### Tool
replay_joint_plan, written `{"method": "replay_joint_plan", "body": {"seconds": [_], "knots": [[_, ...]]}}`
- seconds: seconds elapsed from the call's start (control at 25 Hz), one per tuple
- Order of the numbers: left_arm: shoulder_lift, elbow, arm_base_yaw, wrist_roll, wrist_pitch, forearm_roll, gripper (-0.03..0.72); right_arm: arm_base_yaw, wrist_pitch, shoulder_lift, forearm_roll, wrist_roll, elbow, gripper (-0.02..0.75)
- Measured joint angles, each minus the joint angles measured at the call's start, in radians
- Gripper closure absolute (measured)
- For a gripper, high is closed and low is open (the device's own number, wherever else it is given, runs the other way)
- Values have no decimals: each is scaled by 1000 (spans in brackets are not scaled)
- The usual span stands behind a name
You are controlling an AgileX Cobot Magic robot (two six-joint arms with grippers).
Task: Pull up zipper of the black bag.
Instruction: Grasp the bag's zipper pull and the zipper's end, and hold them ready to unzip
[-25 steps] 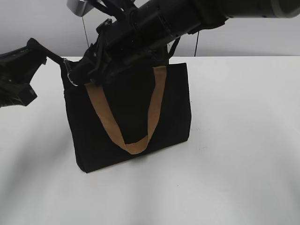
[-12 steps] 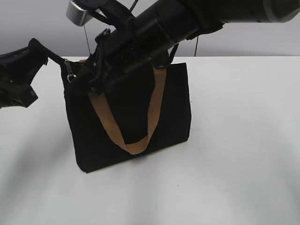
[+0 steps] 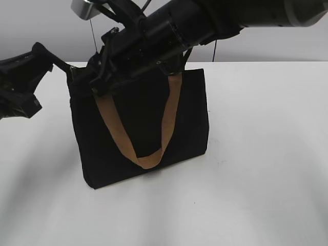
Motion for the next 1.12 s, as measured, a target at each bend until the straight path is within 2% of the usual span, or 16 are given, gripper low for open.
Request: {"method": "replay_joint_plan", "body": {"seconds": [0.2, 0.4, 0.76, 1.12], "knots": [[0, 0, 0, 0, 2, 0, 638, 0, -7, 0, -1, 0, 0, 552], [0, 0, 0, 0, 6, 0, 637, 0, -14, 0, -8, 2, 0, 734], [-1, -2, 4, 0, 60, -3, 637, 0, -13, -25, -109, 99, 0, 738], [-1, -3, 67, 0, 235, -33, 648, -11, -3, -88, -181, 172, -1, 738]]}}
